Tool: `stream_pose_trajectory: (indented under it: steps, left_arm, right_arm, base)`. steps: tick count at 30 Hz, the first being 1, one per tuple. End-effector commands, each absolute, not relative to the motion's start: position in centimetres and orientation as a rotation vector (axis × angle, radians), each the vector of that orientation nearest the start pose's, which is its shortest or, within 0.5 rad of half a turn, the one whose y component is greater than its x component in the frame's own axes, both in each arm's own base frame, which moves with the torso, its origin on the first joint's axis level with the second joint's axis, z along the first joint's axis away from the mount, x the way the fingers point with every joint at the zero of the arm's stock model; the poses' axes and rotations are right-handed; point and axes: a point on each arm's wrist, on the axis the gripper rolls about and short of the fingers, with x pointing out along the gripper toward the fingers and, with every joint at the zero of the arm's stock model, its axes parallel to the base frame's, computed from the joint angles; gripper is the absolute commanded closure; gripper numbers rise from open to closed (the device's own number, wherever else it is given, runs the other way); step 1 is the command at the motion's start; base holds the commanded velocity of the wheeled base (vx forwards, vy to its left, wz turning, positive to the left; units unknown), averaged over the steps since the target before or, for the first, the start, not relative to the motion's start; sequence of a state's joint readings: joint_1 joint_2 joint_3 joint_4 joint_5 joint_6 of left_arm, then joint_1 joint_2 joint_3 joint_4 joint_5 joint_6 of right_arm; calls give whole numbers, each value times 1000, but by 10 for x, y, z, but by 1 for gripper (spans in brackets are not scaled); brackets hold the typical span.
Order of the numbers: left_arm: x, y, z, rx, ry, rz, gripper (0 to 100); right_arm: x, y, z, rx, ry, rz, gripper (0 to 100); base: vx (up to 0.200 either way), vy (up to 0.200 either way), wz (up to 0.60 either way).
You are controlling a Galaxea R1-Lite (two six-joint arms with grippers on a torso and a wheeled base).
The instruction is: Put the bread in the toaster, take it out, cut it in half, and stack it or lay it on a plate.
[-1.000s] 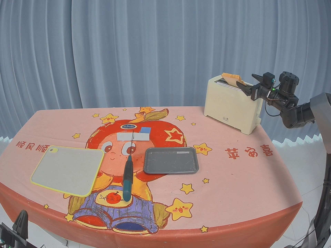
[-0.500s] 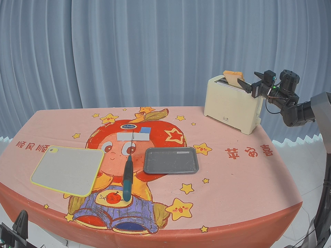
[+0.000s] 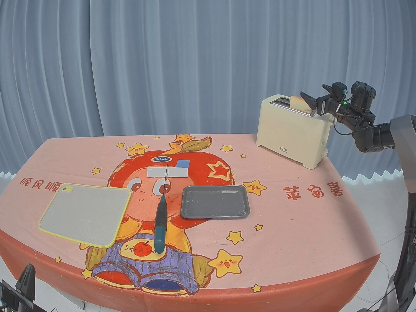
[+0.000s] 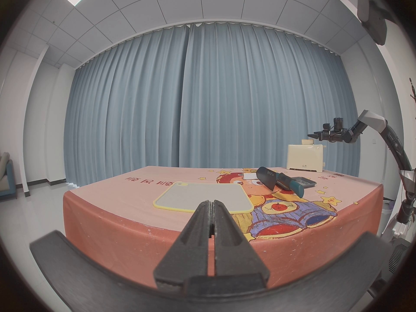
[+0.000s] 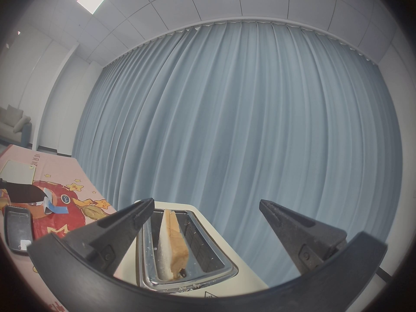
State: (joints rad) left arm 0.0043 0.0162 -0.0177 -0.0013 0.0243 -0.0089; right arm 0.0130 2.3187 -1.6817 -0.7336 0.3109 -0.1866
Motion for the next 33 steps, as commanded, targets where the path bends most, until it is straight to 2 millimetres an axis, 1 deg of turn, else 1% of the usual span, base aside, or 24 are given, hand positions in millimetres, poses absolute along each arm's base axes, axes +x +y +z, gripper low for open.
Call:
stream_pose_trajectory:
  steps: [1,4,5,6,7,8,9,11,14,18,22,24,27,28,29,30,31,33]
  left_arm:
    - [-22,0,76,-9,9,29,100]
    - [-22,0,76,-9,8,29,100]
    - [-22,0,76,-9,8,29,100]
    - [-22,0,76,-9,8,29,100]
    - [-22,0,76,-9,9,28,100]
    - [-22,0,76,-11,9,26,100]
    - [-22,0,76,-11,9,26,100]
    - [-22,0,76,-11,9,26,100]
    - [-22,0,76,-9,9,26,100]
    - [-22,0,76,-9,9,26,100]
    - [-22,0,76,-11,9,26,100]
    - [-22,0,76,-11,9,26,100]
    - [-22,0,76,-11,9,26,100]
    - [-22,0,76,-11,9,26,100]
    - [-22,0,76,-11,9,26,100]
    - [-22,0,76,-11,9,26,100]
    - [-22,0,76,-11,9,26,100]
    - [-22,0,76,-11,11,26,100]
  right_arm:
    - [491,14,182,-198,-126,320,0]
    - [488,15,183,-200,-129,324,0]
    - [484,17,183,-199,-130,329,0]
    - [479,17,189,-201,-144,329,0]
    - [479,17,189,-201,-144,329,0]
    - [467,16,198,-200,-156,329,0]
    - [461,17,201,-198,-154,331,0]
    - [439,17,207,-177,-142,335,0]
    - [410,22,210,-127,-112,352,0]
    - [377,23,208,-81,-68,361,0]
    - [351,24,209,-28,-32,369,0]
    - [338,23,204,2,0,370,0]
    - [321,22,196,9,34,368,0]
    - [320,23,196,9,34,370,0]
    - [310,23,193,11,30,366,0]
    - [310,23,193,11,30,366,0]
    - [300,24,188,10,21,367,0]
    - [295,23,184,9,5,364,0]
  base:
    - [0,0,0]
    - [0,0,0]
    - [0,0,0]
    - [0,0,0]
    - [0,0,0]
    - [0,0,0]
    - [0,0,0]
    - [0,0,0]
    - [0,0,0]
    - [0,0,0]
    - [0,0,0]
    - [0,0,0]
    - [0,0,0]
    - [0,0,0]
    - [0,0,0]
    - [0,0,0]
    - [0,0,0]
    - [0,0,0]
